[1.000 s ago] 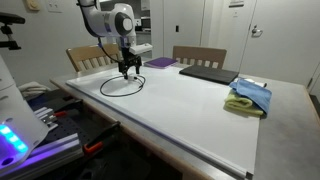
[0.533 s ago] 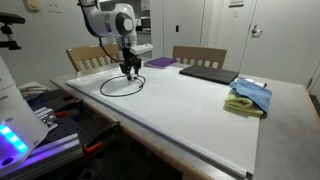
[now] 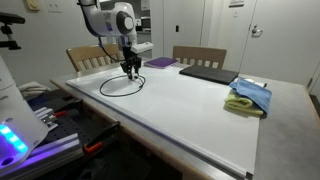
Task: Move the ends of the charger to the opposite sides
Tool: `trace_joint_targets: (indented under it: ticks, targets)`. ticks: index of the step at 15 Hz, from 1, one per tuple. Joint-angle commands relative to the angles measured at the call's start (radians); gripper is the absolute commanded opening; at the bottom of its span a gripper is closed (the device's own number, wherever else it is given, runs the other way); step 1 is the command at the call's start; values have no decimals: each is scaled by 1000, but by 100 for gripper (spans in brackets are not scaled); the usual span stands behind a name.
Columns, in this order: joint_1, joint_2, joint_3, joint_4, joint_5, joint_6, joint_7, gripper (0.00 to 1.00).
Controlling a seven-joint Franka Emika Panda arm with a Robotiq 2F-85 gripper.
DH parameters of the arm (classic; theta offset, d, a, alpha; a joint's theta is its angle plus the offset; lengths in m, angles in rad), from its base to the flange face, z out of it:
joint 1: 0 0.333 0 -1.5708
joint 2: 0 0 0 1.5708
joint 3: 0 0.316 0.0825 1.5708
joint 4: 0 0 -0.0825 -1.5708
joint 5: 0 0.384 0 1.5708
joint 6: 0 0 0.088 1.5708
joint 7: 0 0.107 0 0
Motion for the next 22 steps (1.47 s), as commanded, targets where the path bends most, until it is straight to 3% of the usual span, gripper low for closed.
trace_joint_targets:
  ticks: [1,11,13,16,17,22]
  targets:
    - [-29,-44,-1,-20,-26,7,14,26]
    - [-90,-153,-104,-88,-28,25,126,26]
    - [-103,-169,-134,-102,-13,27,195,26]
    - [-208,-186,-25,-126,159,40,93,26]
    - [-157,-152,-83,-82,75,7,160,51]
    - [-188,-163,-40,-97,136,18,122,51]
